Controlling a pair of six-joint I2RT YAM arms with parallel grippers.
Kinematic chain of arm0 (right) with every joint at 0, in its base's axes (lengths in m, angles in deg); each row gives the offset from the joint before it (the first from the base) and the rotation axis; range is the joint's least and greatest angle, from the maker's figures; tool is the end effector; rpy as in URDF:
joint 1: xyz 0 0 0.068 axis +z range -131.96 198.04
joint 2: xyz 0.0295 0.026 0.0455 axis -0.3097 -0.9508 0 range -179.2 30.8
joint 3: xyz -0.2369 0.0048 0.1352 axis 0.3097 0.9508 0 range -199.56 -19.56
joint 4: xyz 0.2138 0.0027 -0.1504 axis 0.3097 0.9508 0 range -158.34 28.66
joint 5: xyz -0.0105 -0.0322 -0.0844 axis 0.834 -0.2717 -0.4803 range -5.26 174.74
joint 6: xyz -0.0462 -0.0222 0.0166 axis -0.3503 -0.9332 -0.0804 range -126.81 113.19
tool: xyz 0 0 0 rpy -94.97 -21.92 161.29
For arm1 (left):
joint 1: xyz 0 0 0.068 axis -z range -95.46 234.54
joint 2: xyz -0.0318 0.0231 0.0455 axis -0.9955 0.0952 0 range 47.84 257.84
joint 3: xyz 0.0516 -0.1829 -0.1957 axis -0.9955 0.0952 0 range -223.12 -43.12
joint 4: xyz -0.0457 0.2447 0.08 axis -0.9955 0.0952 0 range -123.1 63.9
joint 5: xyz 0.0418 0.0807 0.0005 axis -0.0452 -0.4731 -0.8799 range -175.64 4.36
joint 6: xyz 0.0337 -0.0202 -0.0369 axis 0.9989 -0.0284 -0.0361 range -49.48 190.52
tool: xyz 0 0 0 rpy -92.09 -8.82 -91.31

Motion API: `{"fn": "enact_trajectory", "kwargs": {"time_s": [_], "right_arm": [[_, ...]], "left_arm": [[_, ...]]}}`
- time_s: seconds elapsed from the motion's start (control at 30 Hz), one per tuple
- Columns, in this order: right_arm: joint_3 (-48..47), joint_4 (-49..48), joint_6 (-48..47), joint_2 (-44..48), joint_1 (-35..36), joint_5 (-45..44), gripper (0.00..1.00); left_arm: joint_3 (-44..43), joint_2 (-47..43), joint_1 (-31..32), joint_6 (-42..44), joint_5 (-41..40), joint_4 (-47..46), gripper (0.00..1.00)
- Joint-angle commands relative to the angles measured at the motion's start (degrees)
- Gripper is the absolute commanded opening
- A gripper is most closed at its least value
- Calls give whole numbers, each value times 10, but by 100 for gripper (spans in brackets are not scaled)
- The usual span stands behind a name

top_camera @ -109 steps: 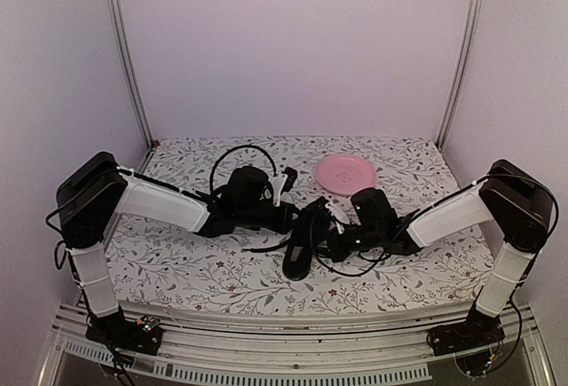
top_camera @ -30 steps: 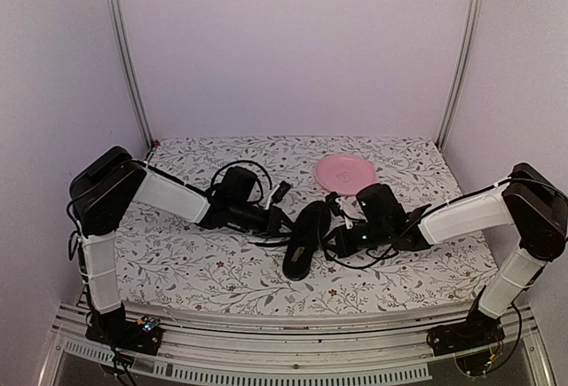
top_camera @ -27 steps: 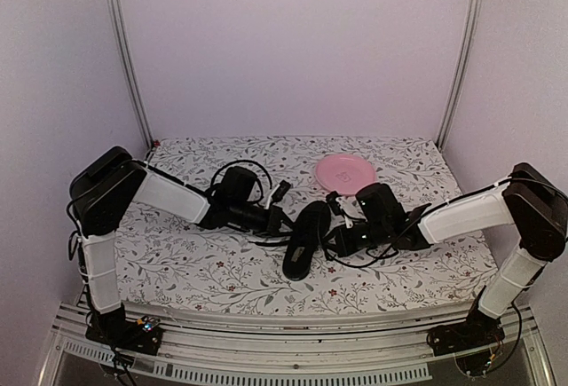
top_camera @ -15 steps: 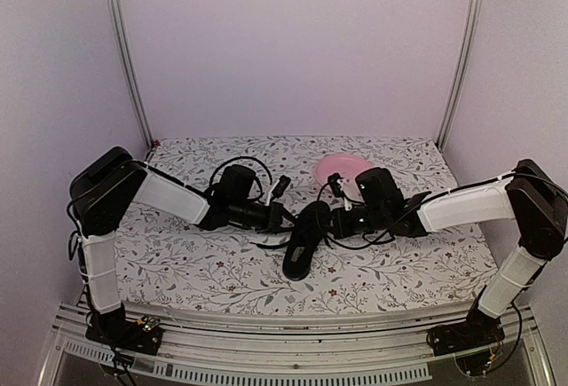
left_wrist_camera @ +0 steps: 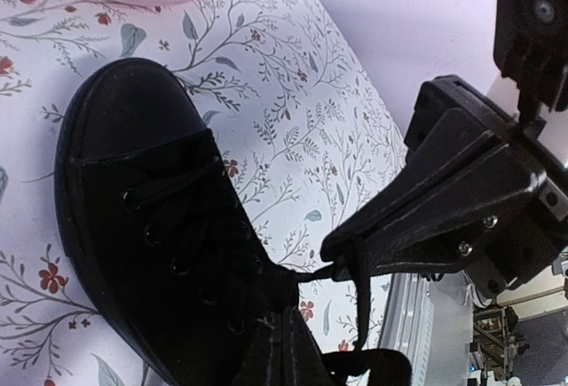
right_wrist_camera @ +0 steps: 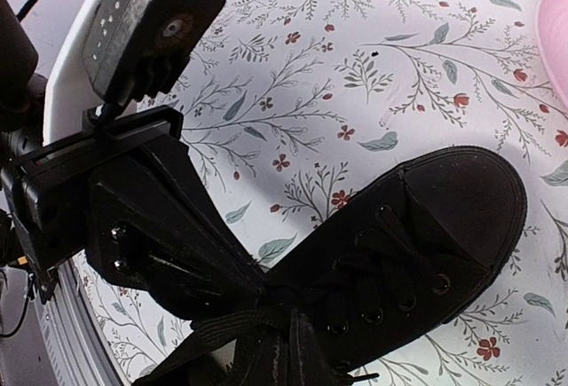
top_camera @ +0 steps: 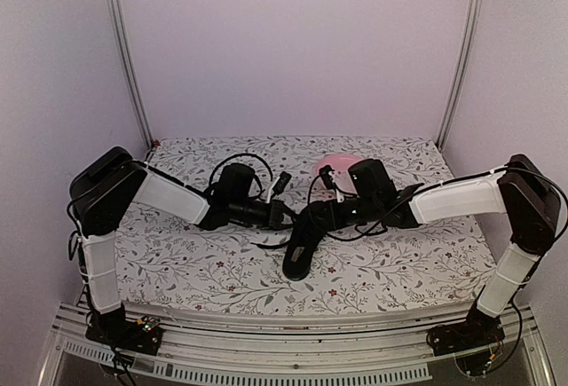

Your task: Tie the shoes

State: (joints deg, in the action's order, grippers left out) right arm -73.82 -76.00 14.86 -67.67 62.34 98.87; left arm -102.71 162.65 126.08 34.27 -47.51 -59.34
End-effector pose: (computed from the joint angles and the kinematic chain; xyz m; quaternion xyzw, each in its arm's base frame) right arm 0.2542 0.2601 0.1822 -0.2281 0.8583 0.3351 0.3146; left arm 0.2914 -0.2877 0.1368 0.2033 0.8057 -0.5204 0.1967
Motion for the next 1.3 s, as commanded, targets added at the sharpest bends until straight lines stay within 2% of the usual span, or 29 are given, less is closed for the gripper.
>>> {"fn": "enact_trajectory", "kwargs": {"time_s": [0.0,0.4,1.0,1.17,1.27], "right_arm": [[-13,14,-17,-14,8,32,2],[-22,5,-3,-49,22,56,2],[-20,-7,41,-80,22,29,2],[-13,-9,42,-77,22,31,2],[-11,-12,40,-75,22,31,2]], "left_arm": [[1,-3,-3,7,2,-26,0],[8,-2,-3,4,13,-40,0],[40,-9,-5,-11,57,-95,0],[49,-40,-22,-5,17,-74,25],[48,-53,-34,1,-9,-45,32]]}}
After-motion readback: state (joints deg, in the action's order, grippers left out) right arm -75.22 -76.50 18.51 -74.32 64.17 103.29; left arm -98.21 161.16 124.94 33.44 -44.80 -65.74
